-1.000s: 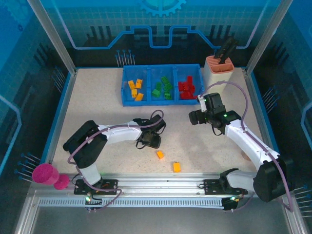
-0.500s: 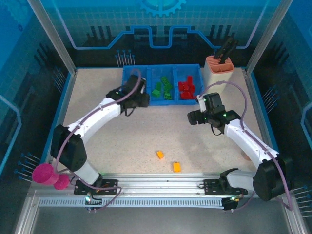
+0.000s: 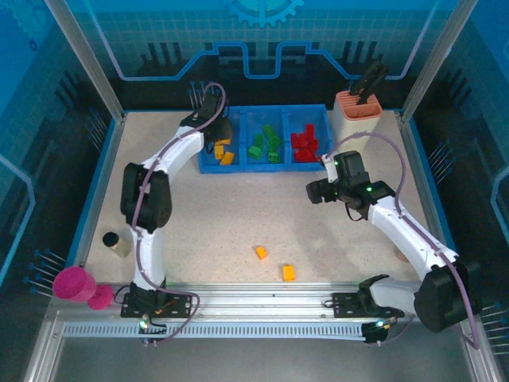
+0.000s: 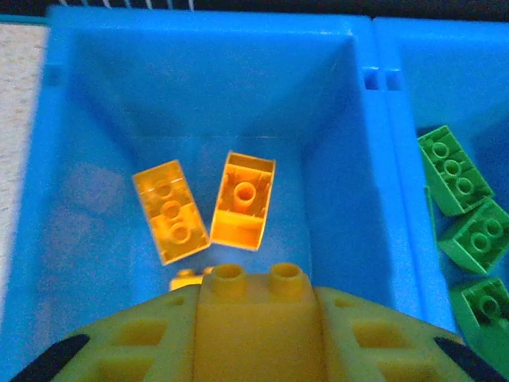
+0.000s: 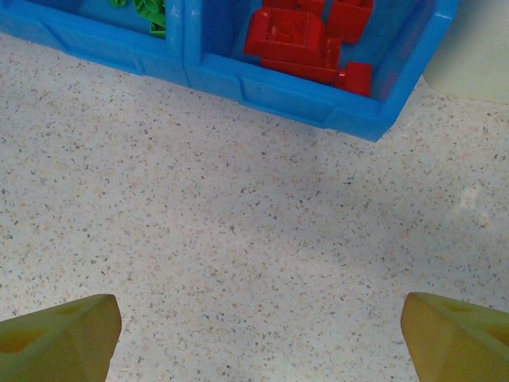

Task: Sort the legos into containers by color
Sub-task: Place the lego in the container.

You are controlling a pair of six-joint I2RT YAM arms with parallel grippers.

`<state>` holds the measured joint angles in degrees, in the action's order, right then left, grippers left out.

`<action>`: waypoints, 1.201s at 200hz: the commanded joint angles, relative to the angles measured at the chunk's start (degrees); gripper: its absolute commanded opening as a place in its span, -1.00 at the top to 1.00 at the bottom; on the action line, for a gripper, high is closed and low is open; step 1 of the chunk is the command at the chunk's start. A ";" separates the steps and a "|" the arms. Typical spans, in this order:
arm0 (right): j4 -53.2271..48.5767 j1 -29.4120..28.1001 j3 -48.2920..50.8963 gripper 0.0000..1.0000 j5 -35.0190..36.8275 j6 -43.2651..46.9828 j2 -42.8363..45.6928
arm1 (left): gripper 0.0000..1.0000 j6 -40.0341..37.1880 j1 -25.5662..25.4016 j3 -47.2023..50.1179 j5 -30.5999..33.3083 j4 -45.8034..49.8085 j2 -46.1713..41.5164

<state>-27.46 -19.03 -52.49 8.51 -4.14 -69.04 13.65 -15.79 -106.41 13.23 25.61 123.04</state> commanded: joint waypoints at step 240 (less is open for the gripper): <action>0.00 1.36 -2.44 -0.91 -5.26 1.19 -2.72 | 0.00 4.38 -0.33 7.87 -7.09 -1.90 -8.99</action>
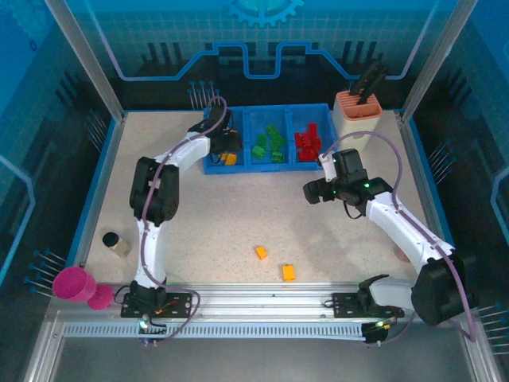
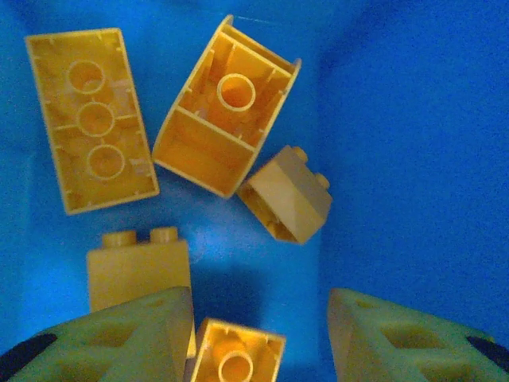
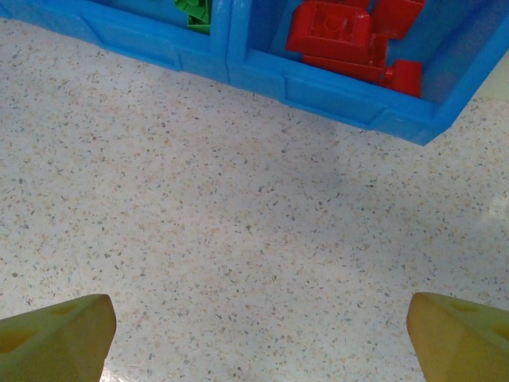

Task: Sort the legos into containers by color
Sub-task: Place the lego in the container, then pick up the lego from the middle-left of the table.

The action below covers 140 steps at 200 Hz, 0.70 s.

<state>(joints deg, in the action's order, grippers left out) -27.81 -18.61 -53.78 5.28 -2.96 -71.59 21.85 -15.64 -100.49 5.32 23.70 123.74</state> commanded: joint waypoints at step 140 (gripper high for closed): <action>2.15 0.95 0.43 -0.92 -2.29 -0.18 3.05 | -0.44 26.53 -32.28 39.55 3.38 13.11 -44.49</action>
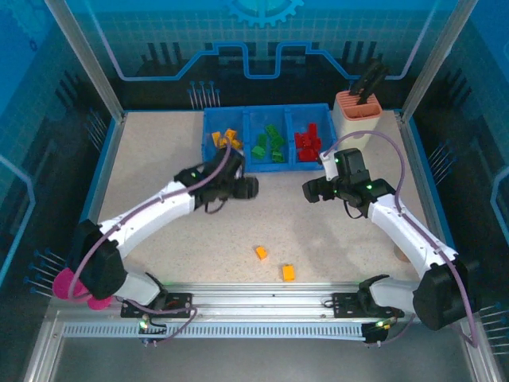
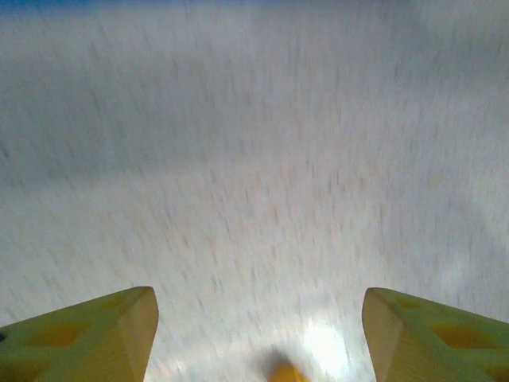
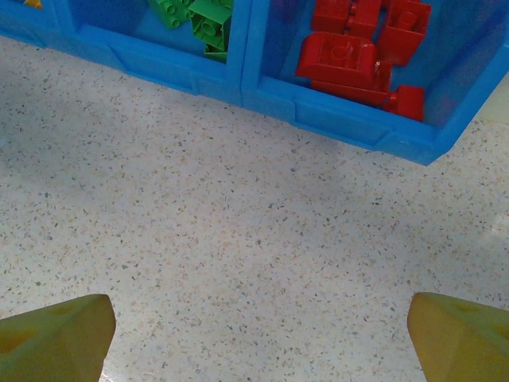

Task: Sort the legos into containers by color
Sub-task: Pick up the lego from the middle-left of the table.

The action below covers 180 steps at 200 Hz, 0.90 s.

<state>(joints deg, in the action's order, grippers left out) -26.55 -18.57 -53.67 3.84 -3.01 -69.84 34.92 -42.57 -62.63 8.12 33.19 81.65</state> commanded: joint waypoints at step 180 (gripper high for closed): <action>0.62 0.99 1.50 -0.93 -0.60 -1.08 3.88 | -0.41 35.79 -18.54 2.04 -3.21 0.85 14.26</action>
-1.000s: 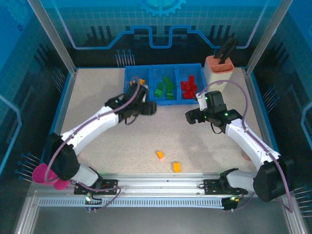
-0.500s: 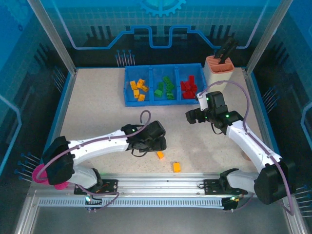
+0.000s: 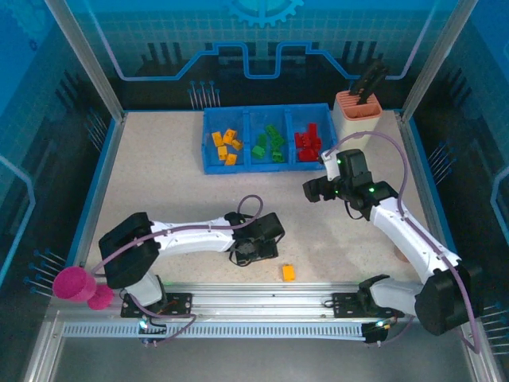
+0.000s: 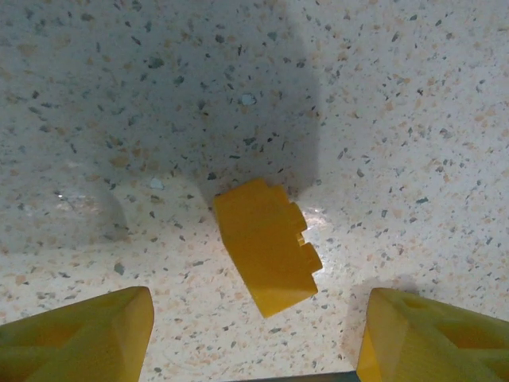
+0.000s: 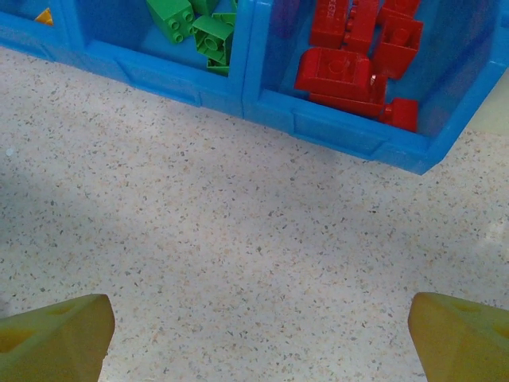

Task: Sort the legos into containers by color
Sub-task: Pick up the lego from the middle-left of the table, then place the lego in the container.

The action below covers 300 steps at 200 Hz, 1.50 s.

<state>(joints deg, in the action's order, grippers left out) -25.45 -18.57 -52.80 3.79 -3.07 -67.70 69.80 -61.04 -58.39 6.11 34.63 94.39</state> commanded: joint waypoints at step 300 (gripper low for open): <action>-0.21 1.06 -0.99 -0.94 0.13 0.08 -3.32 | 0.46 -36.16 34.23 -26.95 17.52 5.43 2.70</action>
<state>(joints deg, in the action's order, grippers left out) -25.61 -18.55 -52.34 4.01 -3.42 -71.05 41.17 -30.89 -81.87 19.73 43.18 93.08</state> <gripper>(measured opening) 0.969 0.267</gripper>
